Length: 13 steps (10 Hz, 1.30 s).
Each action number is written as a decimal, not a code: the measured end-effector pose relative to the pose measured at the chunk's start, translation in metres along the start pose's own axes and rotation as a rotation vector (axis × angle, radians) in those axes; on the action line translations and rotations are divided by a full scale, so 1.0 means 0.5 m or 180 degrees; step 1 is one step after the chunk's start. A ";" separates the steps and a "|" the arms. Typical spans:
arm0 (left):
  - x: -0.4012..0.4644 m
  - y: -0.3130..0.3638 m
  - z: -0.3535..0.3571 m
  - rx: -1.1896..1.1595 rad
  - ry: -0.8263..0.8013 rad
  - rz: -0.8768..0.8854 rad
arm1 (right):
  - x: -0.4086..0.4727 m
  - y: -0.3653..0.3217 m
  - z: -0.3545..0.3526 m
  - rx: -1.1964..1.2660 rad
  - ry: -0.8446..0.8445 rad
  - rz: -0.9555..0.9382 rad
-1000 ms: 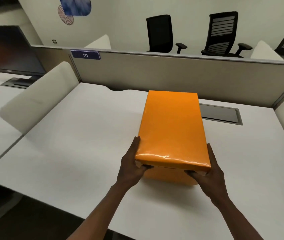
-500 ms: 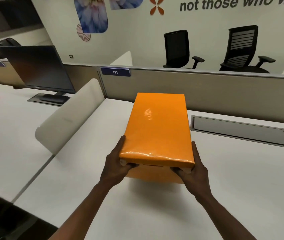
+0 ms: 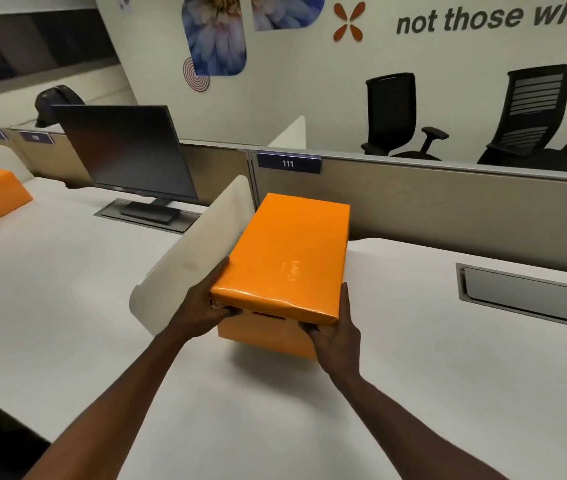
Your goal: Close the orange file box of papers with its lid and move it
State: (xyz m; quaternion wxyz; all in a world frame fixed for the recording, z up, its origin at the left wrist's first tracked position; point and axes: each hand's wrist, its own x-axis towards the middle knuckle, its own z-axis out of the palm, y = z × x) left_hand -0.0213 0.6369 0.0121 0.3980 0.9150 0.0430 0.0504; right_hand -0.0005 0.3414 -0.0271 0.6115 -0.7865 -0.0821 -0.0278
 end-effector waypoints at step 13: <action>0.053 -0.049 -0.048 0.0593 0.0612 -0.0506 | 0.091 -0.021 0.010 -0.0664 -0.0459 0.0194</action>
